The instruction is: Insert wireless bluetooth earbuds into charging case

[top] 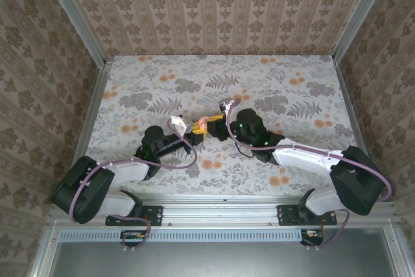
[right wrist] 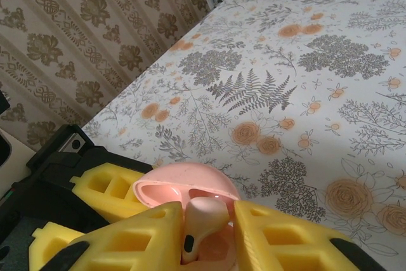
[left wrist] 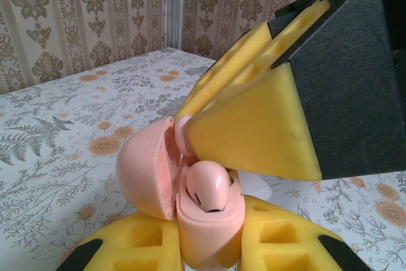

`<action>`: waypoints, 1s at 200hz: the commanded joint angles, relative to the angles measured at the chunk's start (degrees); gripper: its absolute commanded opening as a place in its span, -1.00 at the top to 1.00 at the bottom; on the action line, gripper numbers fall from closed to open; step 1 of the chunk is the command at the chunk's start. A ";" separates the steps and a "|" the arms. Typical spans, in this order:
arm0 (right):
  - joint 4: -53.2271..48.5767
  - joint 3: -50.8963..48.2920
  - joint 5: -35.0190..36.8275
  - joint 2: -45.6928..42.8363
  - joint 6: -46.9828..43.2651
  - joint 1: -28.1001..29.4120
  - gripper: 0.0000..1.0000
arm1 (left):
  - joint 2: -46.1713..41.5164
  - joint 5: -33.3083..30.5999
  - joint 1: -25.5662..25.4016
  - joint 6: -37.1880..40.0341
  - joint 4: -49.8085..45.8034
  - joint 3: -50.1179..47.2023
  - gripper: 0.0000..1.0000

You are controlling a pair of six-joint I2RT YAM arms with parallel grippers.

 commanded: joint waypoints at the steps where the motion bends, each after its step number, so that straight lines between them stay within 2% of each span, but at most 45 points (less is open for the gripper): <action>1: -0.93 -0.43 -2.37 -0.06 0.73 0.40 0.37 | 0.10 0.17 0.11 -0.13 3.67 1.73 0.87; 50: -1.03 0.54 -3.91 -0.06 1.69 0.29 0.30 | 0.13 0.08 0.11 -0.10 3.54 1.55 0.87; 200: 2.44 -0.32 -8.43 -0.05 6.44 -1.71 0.25 | -0.05 -0.17 0.11 -0.17 3.45 1.11 0.87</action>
